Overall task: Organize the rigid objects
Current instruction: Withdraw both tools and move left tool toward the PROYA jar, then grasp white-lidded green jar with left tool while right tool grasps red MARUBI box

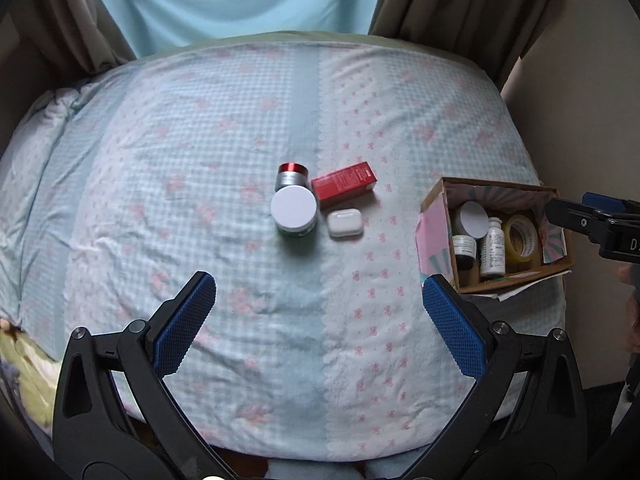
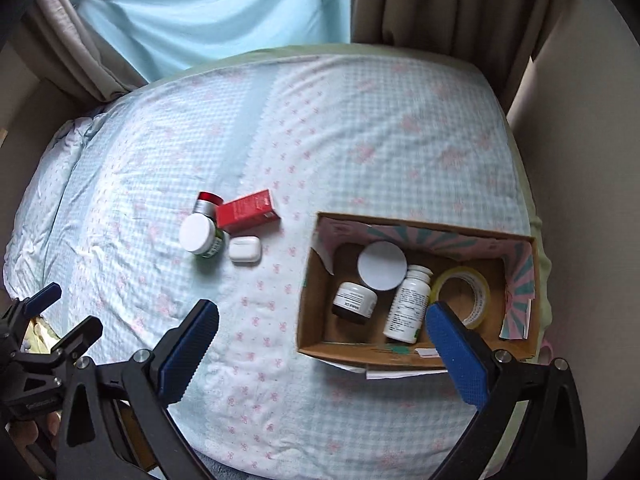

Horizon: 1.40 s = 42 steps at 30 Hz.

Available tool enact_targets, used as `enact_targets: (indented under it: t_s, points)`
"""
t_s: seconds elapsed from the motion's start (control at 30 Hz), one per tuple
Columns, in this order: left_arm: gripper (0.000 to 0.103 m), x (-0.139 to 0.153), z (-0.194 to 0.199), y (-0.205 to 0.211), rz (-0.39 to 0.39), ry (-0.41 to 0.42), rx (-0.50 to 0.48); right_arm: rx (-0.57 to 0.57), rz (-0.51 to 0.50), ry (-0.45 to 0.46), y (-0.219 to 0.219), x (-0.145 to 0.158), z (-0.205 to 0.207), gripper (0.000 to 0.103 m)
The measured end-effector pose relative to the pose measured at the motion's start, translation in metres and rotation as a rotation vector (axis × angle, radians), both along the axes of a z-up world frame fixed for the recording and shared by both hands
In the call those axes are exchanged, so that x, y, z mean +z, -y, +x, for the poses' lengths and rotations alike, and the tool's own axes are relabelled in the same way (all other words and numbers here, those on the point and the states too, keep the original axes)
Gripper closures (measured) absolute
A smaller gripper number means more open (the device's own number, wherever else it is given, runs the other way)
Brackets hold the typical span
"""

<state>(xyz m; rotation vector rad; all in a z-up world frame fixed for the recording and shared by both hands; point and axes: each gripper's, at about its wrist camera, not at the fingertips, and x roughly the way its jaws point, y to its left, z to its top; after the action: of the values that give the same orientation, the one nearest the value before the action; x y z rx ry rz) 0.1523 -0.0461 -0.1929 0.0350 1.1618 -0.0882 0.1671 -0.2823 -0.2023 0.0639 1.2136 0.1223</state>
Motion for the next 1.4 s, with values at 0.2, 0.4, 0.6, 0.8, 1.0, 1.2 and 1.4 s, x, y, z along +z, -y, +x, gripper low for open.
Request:
enact_targets:
  t_s: [0.2, 0.4, 0.6, 0.8, 1.0, 1.2, 1.4]
  points:
    - [0.000, -0.007, 0.013, -0.036, -0.022, -0.005, 0.031, 0.091, -0.019, 0.014, -0.041, 0.009, 0.018, 0.000]
    - [0.000, -0.038, 0.040, -0.057, -0.043, -0.056, 0.071, 0.289, -0.096, 0.008, -0.083, 0.000, 0.053, 0.000]
    - [0.000, -0.086, 0.069, -0.066, -0.050, -0.107, 0.113, 0.587, -0.185, 0.006, -0.115, -0.036, 0.099, 0.000]
    - [0.000, -0.144, 0.099, -0.064, -0.055, -0.142, 0.144, 0.882, -0.245, -0.012, -0.142, -0.092, 0.137, 0.000]
    - [0.000, -0.204, 0.123, -0.061, -0.092, -0.156, 0.169, 1.104, -0.276, -0.055, -0.161, -0.156, 0.163, 0.001]
    - [0.001, -0.247, 0.139, -0.052, -0.133, -0.157, 0.166, 1.276, -0.340, -0.113, -0.175, -0.212, 0.177, 0.010]
    - [0.003, -0.266, 0.143, -0.042, -0.153, -0.149, 0.138, 1.409, -0.372, -0.153, -0.183, -0.246, 0.177, 0.014]
